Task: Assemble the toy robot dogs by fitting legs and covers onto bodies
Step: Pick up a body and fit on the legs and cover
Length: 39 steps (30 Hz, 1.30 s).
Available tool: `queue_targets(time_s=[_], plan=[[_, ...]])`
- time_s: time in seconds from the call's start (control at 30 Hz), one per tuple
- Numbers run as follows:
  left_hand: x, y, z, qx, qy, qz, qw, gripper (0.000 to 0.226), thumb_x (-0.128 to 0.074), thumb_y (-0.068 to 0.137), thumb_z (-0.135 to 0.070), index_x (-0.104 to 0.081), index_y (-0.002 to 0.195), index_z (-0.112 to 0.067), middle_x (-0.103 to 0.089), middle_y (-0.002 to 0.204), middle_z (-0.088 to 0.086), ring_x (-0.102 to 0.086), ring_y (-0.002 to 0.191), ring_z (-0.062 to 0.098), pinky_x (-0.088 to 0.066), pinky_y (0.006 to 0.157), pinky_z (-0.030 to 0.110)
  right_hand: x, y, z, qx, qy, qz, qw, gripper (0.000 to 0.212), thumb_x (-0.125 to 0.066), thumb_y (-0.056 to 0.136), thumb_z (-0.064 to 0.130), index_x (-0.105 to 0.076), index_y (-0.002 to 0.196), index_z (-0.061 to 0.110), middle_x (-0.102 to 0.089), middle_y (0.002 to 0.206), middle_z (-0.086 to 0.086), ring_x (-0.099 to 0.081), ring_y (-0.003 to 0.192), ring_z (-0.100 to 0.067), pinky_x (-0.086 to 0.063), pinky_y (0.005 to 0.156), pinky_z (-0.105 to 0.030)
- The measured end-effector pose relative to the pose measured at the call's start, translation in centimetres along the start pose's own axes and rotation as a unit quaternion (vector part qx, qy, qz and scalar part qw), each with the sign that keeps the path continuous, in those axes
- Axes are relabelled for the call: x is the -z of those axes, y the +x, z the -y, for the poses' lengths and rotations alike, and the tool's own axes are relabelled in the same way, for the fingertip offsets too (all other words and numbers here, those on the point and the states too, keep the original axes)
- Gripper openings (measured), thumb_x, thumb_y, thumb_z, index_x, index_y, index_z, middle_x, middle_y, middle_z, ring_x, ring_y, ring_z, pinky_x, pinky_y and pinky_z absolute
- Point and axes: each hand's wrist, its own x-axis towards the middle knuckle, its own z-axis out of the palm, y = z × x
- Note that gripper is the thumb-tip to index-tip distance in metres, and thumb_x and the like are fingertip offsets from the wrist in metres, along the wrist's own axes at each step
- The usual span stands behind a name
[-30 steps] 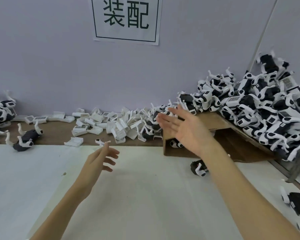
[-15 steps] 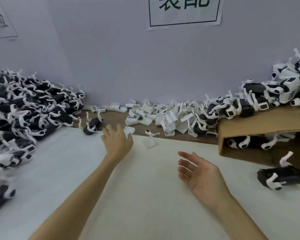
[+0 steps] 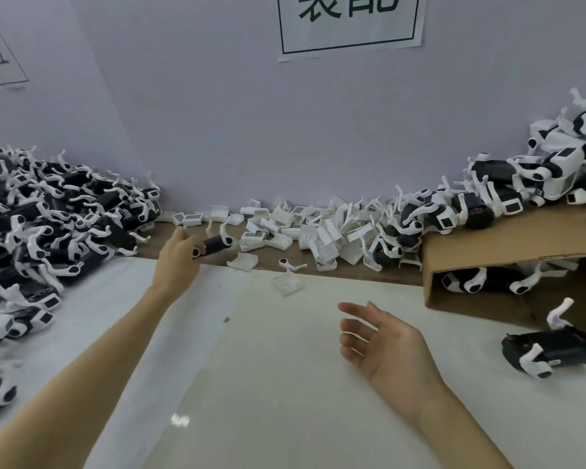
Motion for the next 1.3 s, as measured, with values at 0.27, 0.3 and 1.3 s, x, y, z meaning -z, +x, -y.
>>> queue_targets(time_s=[0.27, 0.3, 1.3], plan=[[1.6, -8.7, -13.0, -0.228, -0.201, -0.033, 0.952, 0.013, -0.080, 0.091, 0.001, -0.074, 0.100, -0.007, -0.057, 0.110, 0.008, -0.068, 0.084, 0.030, -0.057, 0.076, 0.043, -0.5, -0.3, 0.1, 0.064, 0.002, -0.040, 0.997, 0.051, -0.067, 0.092, 0.033, -0.064, 0.137, 0.009, -0.073, 0.120, -0.020, -0.075, 0.098, -0.028, -0.061, 0.076, -0.033], [1.5, -10.0, -14.6, -0.250, -0.219, -0.023, 0.943, 0.013, -0.080, 0.092, -0.001, -0.074, 0.100, -0.008, -0.057, 0.111, 0.006, -0.068, 0.085, 0.028, -0.057, 0.076, 0.041, -0.5, -0.3, 0.2, 0.091, 0.002, -0.057, 0.994, 0.054, -0.068, 0.091, 0.032, -0.059, 0.140, 0.011, -0.070, 0.129, -0.021, -0.074, 0.108, -0.030, -0.061, 0.082, -0.035], [0.9, -15.2, -16.6, 0.009, -0.692, 0.308, 0.653, 0.060, -0.083, 0.089, -0.022, -0.062, 0.145, -0.029, -0.070, 0.118, 0.003, -0.066, 0.078, 0.030, -0.054, 0.065, 0.031, 0.4, -4.6, 3.4, 0.101, -0.320, -0.007, 0.942, 0.049, -0.071, 0.092, 0.055, -0.059, 0.133, 0.030, -0.074, 0.104, -0.018, -0.074, 0.078, -0.039, -0.053, 0.057, -0.032]])
